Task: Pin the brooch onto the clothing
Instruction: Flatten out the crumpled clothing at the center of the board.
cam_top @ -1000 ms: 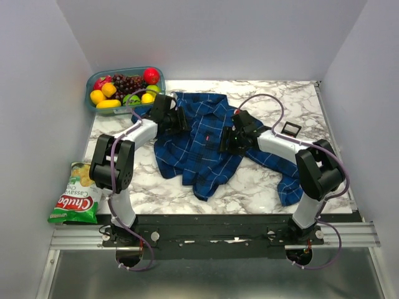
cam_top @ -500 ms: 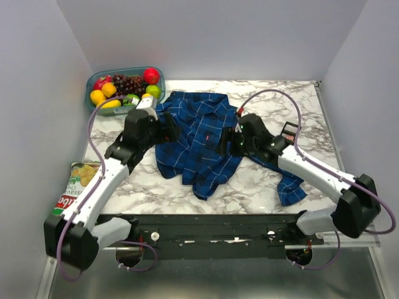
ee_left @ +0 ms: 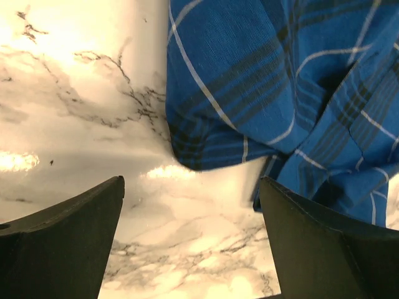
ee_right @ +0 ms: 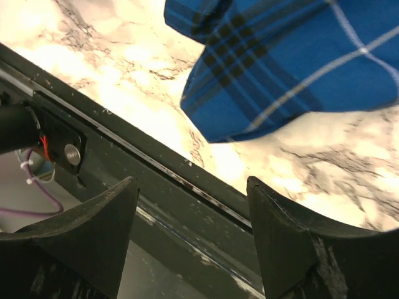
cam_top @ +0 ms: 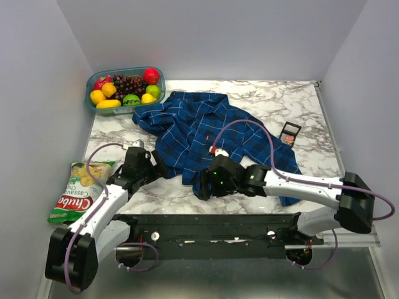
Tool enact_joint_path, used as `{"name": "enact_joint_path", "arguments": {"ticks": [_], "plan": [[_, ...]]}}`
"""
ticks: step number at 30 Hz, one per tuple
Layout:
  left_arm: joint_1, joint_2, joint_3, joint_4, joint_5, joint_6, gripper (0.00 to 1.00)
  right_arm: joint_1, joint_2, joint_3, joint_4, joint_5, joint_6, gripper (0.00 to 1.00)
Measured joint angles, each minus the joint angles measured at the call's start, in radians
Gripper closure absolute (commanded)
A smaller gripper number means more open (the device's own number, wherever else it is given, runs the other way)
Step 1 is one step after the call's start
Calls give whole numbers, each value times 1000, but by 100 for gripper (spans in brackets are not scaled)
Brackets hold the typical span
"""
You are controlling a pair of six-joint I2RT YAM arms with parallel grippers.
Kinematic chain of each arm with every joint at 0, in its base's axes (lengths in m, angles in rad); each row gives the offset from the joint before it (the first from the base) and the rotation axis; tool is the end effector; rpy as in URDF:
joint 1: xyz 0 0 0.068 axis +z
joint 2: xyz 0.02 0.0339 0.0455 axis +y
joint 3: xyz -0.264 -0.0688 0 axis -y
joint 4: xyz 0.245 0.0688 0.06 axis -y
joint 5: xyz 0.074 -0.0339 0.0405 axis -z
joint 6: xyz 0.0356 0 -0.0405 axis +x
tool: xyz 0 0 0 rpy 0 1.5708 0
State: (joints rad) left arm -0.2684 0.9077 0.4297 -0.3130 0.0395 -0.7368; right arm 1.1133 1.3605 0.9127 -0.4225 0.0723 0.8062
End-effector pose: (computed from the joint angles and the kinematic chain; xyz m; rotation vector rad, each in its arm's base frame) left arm 0.1729 -0.0490 0.1842 -0.5437 2.3639 -0.5221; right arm 0.1270 0.2521 0.2360 -0.3623 2.5647 0.7212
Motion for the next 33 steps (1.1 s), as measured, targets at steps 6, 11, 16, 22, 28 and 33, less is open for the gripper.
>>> {"name": "enact_joint_path", "arguments": {"ticks": [6,11,16,22,28,33], "plan": [[32,180,0,129,29,-13,29,20,153,54,8,56,50,22],[34,249,0,212,58,-12,43,20,214,60,10,96,66,22],[35,352,-8,377,137,-11,73,20,282,102,10,138,65,31],[38,430,16,424,208,15,100,20,355,170,-31,214,53,92],[38,246,217,145,144,98,100,20,280,199,-131,260,46,99],[42,139,487,-86,86,222,100,20,77,200,-204,269,40,99]]}}
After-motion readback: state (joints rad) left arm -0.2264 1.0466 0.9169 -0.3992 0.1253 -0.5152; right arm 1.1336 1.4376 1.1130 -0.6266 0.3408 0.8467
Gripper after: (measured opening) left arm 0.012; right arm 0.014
